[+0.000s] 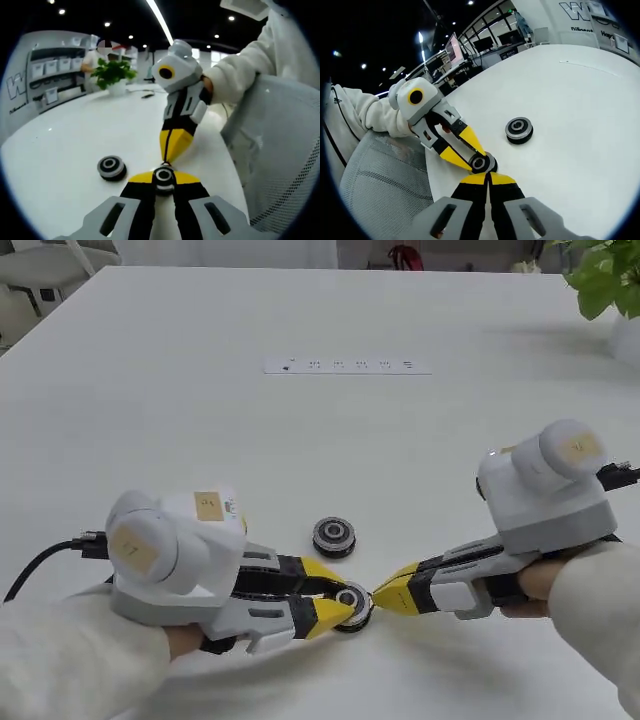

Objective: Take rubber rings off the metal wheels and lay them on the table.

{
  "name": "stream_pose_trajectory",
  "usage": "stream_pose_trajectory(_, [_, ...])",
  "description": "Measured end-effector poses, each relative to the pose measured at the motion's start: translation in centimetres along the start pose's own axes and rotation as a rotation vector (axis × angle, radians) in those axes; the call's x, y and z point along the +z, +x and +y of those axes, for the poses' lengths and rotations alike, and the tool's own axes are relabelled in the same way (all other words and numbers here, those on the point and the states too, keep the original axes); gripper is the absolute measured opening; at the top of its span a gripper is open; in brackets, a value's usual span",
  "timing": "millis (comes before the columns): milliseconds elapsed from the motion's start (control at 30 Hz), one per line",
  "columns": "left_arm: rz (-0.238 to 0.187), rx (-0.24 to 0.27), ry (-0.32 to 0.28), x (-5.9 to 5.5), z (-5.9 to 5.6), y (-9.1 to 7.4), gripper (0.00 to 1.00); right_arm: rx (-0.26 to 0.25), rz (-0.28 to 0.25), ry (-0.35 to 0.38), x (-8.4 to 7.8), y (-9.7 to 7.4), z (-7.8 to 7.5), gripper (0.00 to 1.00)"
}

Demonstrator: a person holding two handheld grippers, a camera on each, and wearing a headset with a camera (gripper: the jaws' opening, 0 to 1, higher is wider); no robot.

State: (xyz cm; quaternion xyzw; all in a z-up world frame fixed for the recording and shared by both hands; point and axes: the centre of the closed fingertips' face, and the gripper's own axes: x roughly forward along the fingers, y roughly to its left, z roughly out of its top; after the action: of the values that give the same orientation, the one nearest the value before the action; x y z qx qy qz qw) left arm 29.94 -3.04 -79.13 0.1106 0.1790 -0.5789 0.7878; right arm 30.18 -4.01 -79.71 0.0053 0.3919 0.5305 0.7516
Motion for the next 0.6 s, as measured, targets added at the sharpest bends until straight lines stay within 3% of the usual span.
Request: stream_pose_trajectory(600, [0.009, -0.001, 0.02, -0.05, -0.06, 0.01, 0.14, 0.005, 0.004, -0.007, 0.37, 0.09, 0.59, 0.0])
